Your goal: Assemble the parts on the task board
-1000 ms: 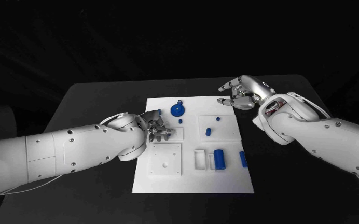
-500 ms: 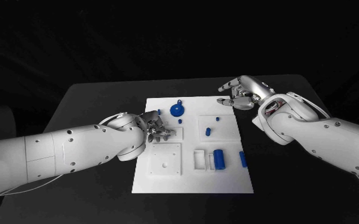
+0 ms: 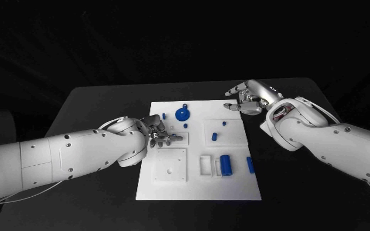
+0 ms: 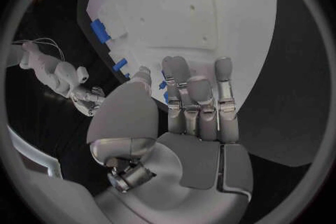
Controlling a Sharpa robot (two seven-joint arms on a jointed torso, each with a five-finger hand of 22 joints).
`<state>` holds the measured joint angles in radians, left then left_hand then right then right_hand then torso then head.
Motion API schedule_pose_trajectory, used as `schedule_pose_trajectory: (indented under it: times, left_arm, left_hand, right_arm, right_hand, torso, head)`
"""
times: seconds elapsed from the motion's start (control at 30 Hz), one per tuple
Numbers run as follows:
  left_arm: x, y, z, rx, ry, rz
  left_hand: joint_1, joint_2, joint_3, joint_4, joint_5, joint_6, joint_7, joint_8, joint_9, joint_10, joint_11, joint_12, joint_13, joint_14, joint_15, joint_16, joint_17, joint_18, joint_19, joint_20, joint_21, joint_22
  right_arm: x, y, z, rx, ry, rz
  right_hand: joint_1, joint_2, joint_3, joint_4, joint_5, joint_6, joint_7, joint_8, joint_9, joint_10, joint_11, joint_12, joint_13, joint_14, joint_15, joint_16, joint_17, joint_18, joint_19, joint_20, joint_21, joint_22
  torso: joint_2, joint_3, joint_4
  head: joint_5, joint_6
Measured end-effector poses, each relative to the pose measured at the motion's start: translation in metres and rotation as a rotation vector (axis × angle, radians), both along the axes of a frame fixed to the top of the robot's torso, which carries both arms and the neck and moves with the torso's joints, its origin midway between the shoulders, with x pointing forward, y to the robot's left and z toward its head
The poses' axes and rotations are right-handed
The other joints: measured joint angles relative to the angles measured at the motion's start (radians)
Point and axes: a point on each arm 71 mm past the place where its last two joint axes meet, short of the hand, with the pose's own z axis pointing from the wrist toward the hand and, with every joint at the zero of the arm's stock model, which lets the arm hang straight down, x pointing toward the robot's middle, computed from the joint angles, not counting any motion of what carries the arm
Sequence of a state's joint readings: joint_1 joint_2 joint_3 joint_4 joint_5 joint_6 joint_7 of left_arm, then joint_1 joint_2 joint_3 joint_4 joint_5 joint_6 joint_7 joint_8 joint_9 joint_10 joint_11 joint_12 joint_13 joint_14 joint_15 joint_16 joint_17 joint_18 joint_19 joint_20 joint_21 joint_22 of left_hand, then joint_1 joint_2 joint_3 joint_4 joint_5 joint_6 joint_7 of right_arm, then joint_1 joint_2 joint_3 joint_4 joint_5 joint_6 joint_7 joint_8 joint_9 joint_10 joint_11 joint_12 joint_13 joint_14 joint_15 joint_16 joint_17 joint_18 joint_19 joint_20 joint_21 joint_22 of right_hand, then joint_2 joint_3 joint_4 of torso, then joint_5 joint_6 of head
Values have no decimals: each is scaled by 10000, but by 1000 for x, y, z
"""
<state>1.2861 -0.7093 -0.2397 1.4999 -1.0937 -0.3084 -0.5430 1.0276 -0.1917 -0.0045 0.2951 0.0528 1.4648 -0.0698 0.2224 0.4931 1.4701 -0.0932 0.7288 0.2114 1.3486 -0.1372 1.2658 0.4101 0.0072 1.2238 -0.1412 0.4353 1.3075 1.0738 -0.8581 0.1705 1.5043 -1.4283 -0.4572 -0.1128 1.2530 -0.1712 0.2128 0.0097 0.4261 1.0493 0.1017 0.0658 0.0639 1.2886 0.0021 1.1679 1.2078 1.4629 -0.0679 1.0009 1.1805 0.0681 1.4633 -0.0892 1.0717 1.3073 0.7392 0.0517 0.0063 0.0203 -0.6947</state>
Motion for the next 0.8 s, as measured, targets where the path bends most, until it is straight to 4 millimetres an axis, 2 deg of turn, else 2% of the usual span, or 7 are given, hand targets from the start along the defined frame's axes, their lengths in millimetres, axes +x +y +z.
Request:
schedule_pose_trajectory:
  times: [0.17, 0.33, 0.37, 0.47, 0.57, 0.7, 0.8]
  left_arm:
    - [1, 0, 5, -194, 31, 61]
    - [4, 0, 12, -472, 32, 155]
    - [5, 0, 14, -530, 25, 179]
    - [8, 2, 21, -728, -18, 295]
    - [14, 6, 31, -915, -79, 478]
    - [27, 15, 47, -1072, -144, 797]
    - [38, 23, 59, -1133, -106, 1053]
  left_hand:
    - [-178, -179, -402, 16, 0, 0, 0, -84, -35, 1, 1, -124, -61, 0, 0, -75, -13, 0, 0, 0, -40, 0]
    - [-161, -163, -401, 13, 0, 0, 0, -262, -117, 1, 2, -366, -189, -42, 1, -302, -97, 1, 0, 0, -137, -1]
    - [-60, -63, -329, -12, 21, 19, 19, -339, -153, 1, 2, -498, -241, -94, 18, -409, -146, 0, 0, 0, -201, -1]
    - [681, 482, -39, -104, 785, -215, 254, -951, -482, -56, 58, -1223, -458, -148, 74, -943, -378, 1, -28, 29, -505, -11]
    - [1167, 1037, -231, -761, 1543, -397, 392, -1459, -807, -49, 139, -1898, -557, -238, 163, -1348, -488, 1, -68, 68, -914, -150]
    - [1451, 1515, -511, -1394, 2175, -1681, 733, -1536, -1664, -35, 291, -2373, -540, -340, 266, -1468, -493, 1, -34, 148, -1250, -231]
    - [1454, 1774, -816, -1701, 2416, -2114, 896, -1536, -2410, -35, 292, -2595, -403, -342, 267, -1479, -433, 2, 18, 200, -1485, -208]
  right_arm:
    - [0, -1, -1, -5, 18, -18]
    - [0, -1, -2, -6, 30, -27]
    - [0, -1, -2, -6, 32, -29]
    - [0, -1, -2, -6, 38, -34]
    - [1, -1, -2, -5, 45, -45]
    - [1, -2, -3, -2, 56, -69]
    - [2, -2, -3, 4, 66, -88]
  right_hand:
    - [0, 0, 0, 0, 0, 0, 0, 0, 0, 0, 0, 0, 1, 0, 0, 0, 0, 0, 0, 0, 0, 0]
    - [0, 0, 0, 0, 0, 0, 0, 0, 0, 0, 0, 0, 1, 0, 0, 0, 0, 0, 0, 0, 0, 0]
    - [0, 0, 0, 0, 0, 0, 0, 0, 0, 0, 0, 0, 1, 0, 0, 0, 0, 1, 0, 0, 0, 0]
    - [0, 0, 0, 0, 0, 0, 0, 0, 0, 0, 0, 0, 1, 0, 0, 0, 1, 0, 0, 0, 0, 0]
    - [0, 0, 0, 0, 38, 0, 0, 0, 0, 0, 0, 0, 1, 0, 0, 0, 1, 0, 0, 0, -46, 0]
    - [0, 0, 0, 0, 38, 0, 0, 0, 0, 0, 0, 0, 2, 0, 0, 0, 1, 1, 0, 0, -56, 0]
    - [0, 0, 0, 0, 38, 0, 0, 0, 0, 0, 0, 0, 2, 0, 0, 0, 1, 0, 0, 0, -57, -1]
  torso:
    - [0, 0, -2]
    - [0, 0, -5]
    - [0, -1, -5]
    - [2, 5, -5]
    - [3, 6, -6]
    - [6, 11, -12]
    - [11, 11, -17]
  head:
    - [16, 20]
    - [29, 51]
    - [35, 56]
    - [45, 78]
    - [62, 111]
    - [91, 167]
    - [110, 203]
